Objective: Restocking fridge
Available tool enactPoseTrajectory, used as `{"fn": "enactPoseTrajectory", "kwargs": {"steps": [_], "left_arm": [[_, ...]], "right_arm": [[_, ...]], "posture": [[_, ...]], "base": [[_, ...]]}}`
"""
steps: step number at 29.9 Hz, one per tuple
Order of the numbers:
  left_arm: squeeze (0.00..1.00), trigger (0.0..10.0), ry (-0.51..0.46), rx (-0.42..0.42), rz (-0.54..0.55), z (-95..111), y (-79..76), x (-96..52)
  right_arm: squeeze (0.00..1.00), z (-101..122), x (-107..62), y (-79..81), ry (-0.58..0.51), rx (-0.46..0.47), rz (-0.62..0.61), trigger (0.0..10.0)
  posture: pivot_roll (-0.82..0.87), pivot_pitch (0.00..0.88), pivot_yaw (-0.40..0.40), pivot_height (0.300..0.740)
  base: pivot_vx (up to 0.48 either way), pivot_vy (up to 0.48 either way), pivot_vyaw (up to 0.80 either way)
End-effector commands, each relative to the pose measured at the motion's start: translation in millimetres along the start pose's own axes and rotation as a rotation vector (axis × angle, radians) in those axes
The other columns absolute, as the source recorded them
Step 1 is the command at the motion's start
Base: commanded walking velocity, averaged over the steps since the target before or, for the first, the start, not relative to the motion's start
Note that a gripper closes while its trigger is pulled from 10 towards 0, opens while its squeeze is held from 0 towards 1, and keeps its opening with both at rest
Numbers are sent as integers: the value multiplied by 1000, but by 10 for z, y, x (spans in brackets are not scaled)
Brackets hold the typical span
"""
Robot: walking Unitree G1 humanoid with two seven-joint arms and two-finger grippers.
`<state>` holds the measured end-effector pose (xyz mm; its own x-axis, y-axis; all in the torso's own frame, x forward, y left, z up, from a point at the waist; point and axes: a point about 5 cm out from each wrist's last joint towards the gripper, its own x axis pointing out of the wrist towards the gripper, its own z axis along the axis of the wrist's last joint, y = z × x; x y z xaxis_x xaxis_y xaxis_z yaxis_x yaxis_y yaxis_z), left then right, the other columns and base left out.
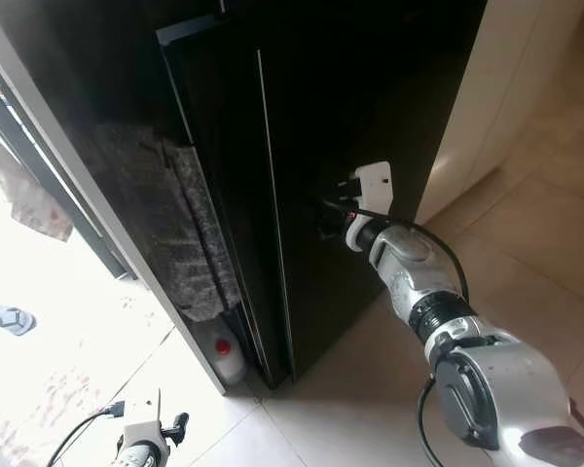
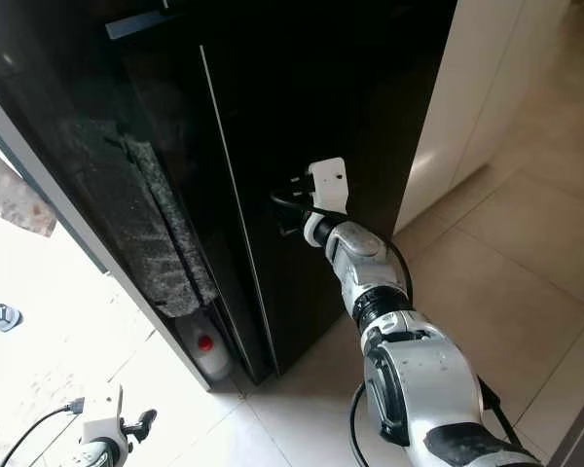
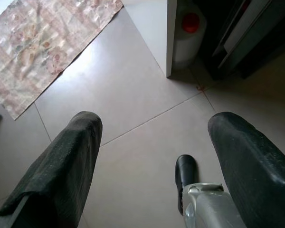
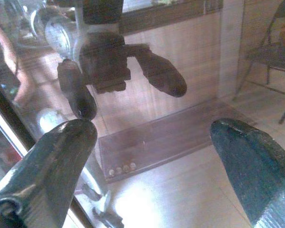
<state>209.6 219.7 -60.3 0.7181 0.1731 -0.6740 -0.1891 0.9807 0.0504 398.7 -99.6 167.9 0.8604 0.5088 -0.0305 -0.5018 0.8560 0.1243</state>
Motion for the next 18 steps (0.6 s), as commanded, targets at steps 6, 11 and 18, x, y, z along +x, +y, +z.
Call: {"fn": "enactPoseTrajectory", "kwargs": {"steps": [6,11,18], "left_arm": [[0,10000,0,-32,41,-27,76,-14],[0,10000,-2,-44,45,-39,65,-19],[0,10000,-4,-49,52,-54,76,-26]], "right_arm": [[0,167,112,111,-33,47,7,10000],[0,220,140,129,-30,37,5,10000],[0,225,159,155,-18,36,-1,10000]], "posture": [[1,20,46,740],[22,21,29,740],[40,18,25,740]], "base": [[0,0,0],[0,0,0],[0,0,0]]}}
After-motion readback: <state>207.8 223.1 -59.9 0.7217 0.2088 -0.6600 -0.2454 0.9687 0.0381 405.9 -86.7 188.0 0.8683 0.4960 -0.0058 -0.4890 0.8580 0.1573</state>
